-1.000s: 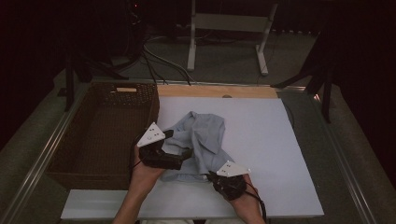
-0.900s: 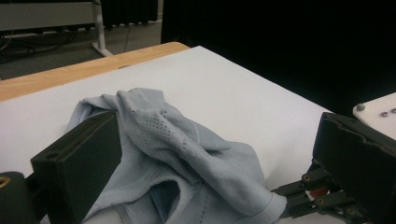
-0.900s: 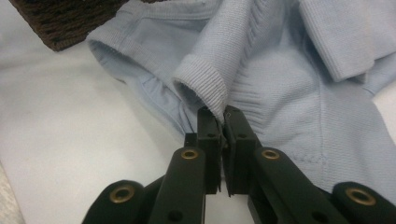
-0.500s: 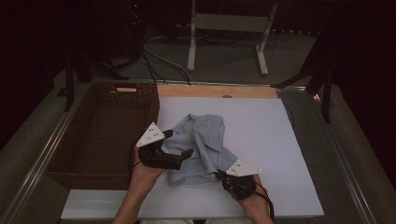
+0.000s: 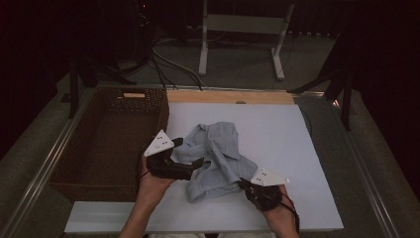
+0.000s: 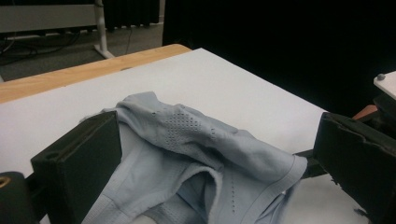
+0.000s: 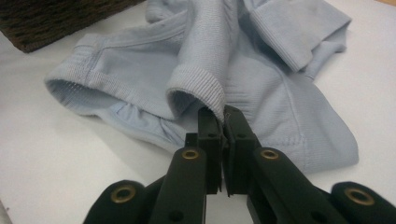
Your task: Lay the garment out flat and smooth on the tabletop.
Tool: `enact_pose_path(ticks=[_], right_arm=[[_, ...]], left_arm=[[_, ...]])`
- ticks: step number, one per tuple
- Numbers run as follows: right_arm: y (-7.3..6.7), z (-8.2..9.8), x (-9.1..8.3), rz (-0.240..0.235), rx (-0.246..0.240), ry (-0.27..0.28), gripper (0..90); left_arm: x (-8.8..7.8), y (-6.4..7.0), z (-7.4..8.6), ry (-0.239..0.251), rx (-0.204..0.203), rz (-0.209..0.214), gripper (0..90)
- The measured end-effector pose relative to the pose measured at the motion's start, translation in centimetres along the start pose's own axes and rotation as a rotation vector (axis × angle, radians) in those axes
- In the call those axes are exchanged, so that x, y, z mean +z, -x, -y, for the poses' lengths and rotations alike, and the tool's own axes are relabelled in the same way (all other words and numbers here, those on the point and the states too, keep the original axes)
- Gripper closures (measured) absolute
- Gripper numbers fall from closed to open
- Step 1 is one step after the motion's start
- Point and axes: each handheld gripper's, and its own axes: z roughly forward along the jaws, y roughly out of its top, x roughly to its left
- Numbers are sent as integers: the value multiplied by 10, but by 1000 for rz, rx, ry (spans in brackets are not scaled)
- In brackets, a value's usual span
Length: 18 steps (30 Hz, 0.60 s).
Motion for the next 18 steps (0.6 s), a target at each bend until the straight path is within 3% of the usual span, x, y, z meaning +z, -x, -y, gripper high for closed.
enact_pose_path(ticks=[18], right_arm=[[23,9,-16,47,44,6,874]], left_arm=[[6,5,3,-3,14,5,29]])
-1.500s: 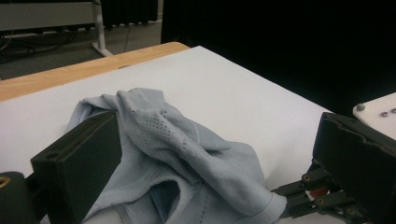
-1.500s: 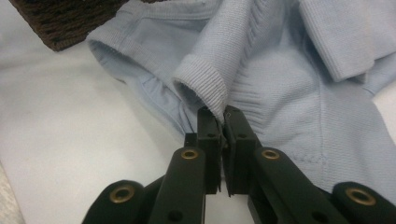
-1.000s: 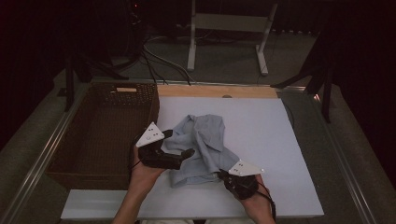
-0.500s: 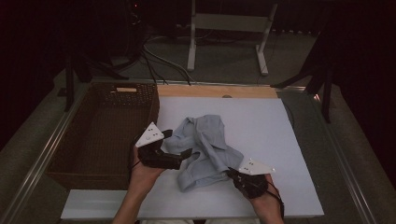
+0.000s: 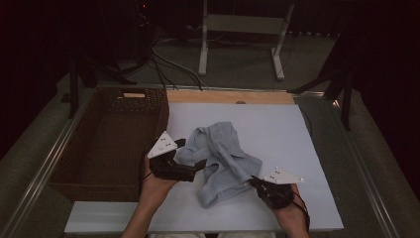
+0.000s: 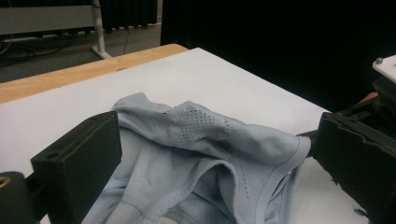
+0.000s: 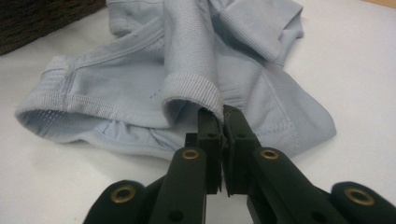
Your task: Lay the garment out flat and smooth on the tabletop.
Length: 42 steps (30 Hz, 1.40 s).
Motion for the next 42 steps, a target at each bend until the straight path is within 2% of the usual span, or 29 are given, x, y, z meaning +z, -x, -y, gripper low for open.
enact_pose_path(ticks=[22,33,42], right_arm=[[20,7,-8,42,28,0,874],[36,9,-13,73,51,3,874],[47,13,-18,92,69,7,874]], left_arm=[[8,4,6,31,8,11,30],[23,9,10,23,17,23,31],[37,9,20,6,24,35,31]])
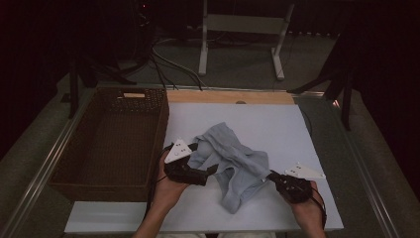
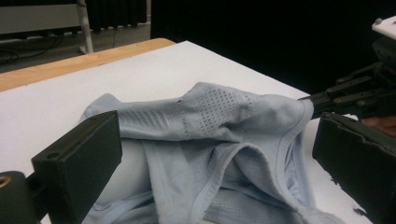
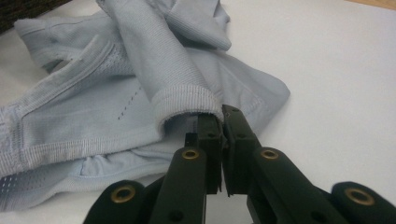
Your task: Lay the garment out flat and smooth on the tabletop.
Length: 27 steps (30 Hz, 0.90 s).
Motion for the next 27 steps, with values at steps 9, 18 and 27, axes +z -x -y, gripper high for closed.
enact_pose_path(ticks=[9,18,27], right_arm=[[4,0,0,14,-2,-1,874],[8,1,-1,26,2,1,873],[14,2,-6,39,23,10,873]], left_arm=[[6,-2,10,-14,2,-6,31],[15,-5,21,-52,-5,-5,32],[25,-4,28,-90,-28,-2,32]])
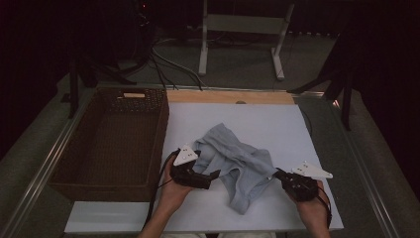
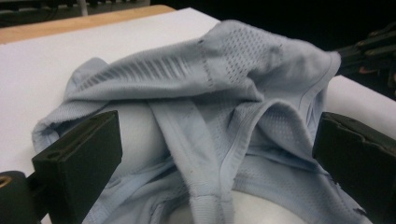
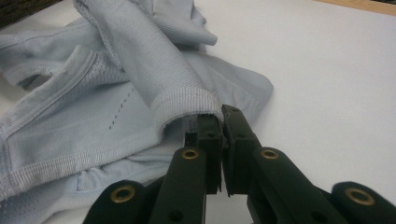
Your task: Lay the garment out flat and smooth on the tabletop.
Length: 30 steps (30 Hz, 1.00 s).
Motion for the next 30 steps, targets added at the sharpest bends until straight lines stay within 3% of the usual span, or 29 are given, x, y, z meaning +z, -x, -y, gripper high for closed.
enact_pose_path(ticks=[9,16,21,24,30], right_arm=[[4,0,-3,8,8,9,872],[9,1,-6,20,27,17,872],[11,2,-8,22,31,22,872],[10,1,-8,22,31,22,872],[10,1,-9,21,31,25,871]], left_arm=[[11,1,8,-79,-26,4,40],[17,2,12,-108,-40,14,40],[22,6,14,-136,-30,23,39],[25,9,15,-151,-20,8,40],[28,9,18,-168,-31,-1,177]])
